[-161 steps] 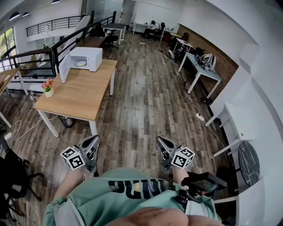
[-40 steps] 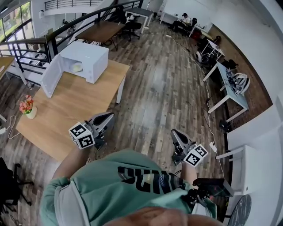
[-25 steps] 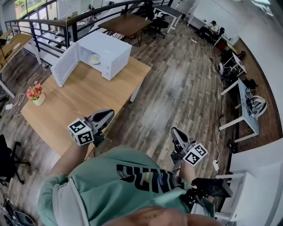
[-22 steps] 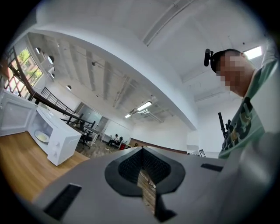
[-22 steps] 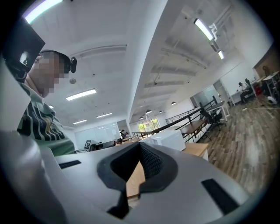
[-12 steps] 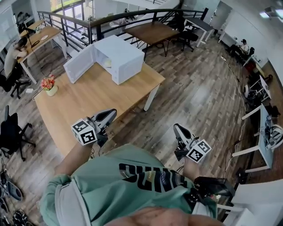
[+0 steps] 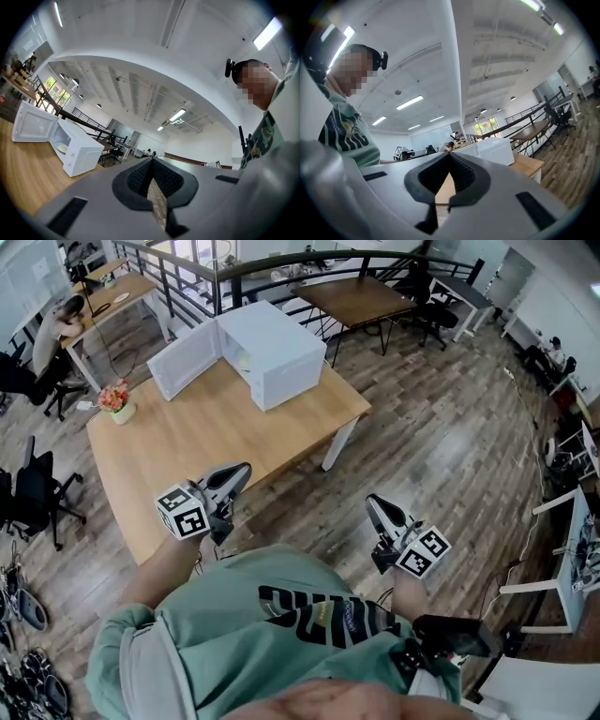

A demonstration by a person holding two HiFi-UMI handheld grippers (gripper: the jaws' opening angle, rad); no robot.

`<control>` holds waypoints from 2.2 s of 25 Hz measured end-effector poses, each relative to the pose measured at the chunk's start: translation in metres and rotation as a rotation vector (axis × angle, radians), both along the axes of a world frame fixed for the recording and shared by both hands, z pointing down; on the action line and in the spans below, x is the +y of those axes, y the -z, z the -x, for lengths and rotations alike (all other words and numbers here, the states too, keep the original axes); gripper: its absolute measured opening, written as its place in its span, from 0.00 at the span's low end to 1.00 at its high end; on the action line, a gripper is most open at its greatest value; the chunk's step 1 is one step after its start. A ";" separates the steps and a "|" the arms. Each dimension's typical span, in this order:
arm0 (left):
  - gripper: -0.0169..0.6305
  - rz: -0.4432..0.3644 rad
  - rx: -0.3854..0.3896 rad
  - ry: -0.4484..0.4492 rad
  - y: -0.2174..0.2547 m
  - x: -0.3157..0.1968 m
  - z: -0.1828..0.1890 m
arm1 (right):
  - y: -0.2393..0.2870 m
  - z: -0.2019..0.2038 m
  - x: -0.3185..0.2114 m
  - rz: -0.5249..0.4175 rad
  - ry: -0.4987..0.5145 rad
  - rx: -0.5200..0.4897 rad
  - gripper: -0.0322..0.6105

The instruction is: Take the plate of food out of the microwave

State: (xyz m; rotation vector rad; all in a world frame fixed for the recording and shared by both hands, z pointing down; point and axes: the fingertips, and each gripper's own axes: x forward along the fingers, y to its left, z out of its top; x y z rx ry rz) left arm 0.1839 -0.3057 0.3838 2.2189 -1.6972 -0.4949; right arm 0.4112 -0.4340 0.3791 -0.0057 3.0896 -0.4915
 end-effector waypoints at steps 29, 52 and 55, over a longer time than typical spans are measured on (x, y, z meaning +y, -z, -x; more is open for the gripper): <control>0.02 0.146 0.088 0.140 -0.144 -0.187 0.383 | -0.075 0.449 -0.102 -0.095 0.137 0.170 0.06; 0.22 0.501 0.438 0.128 -0.360 -0.353 0.543 | -0.227 0.613 -0.080 -0.128 0.253 0.268 0.06; 0.31 0.526 0.494 0.090 -0.367 -0.366 0.542 | -0.232 0.616 -0.082 -0.113 0.255 0.277 0.06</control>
